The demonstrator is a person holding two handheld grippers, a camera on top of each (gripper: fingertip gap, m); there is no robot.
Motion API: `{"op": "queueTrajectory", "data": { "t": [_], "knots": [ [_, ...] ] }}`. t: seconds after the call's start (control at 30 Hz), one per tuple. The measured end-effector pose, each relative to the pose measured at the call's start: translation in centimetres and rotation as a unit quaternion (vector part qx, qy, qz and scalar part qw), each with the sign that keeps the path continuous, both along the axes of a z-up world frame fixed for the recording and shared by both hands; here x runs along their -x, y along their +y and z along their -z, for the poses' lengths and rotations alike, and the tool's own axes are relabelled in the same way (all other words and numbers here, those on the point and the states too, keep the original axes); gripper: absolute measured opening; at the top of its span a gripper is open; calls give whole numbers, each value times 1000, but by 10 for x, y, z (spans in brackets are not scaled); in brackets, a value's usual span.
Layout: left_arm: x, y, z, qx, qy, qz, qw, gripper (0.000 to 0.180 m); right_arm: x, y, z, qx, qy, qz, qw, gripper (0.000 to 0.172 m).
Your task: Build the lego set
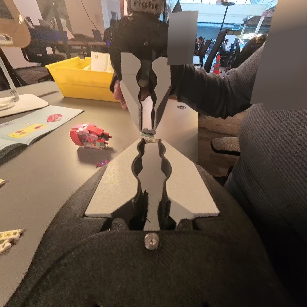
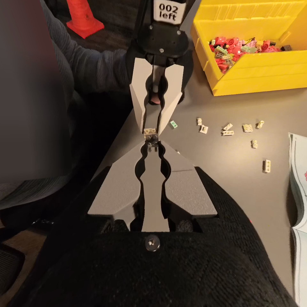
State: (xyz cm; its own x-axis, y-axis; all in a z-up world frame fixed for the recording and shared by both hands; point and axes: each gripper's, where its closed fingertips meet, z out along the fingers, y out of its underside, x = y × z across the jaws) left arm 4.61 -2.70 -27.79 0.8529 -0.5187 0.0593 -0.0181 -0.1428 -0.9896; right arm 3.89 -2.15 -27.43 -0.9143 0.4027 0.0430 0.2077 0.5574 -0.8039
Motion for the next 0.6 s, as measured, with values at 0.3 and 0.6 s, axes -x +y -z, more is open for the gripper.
{"op": "queueTrajectory", "data": {
  "t": [0.3, 0.6],
  "knots": [
    [-4, 4, 50, 150, 35, 5, 988, 16, -8, -1, 54, 2, -61, 15, 998, 10],
    [-8, 5, 74, 232, 49, 16, 971, 16, -12, 1, 77, 41, -82, 38, 995, 10]
  ]
}}
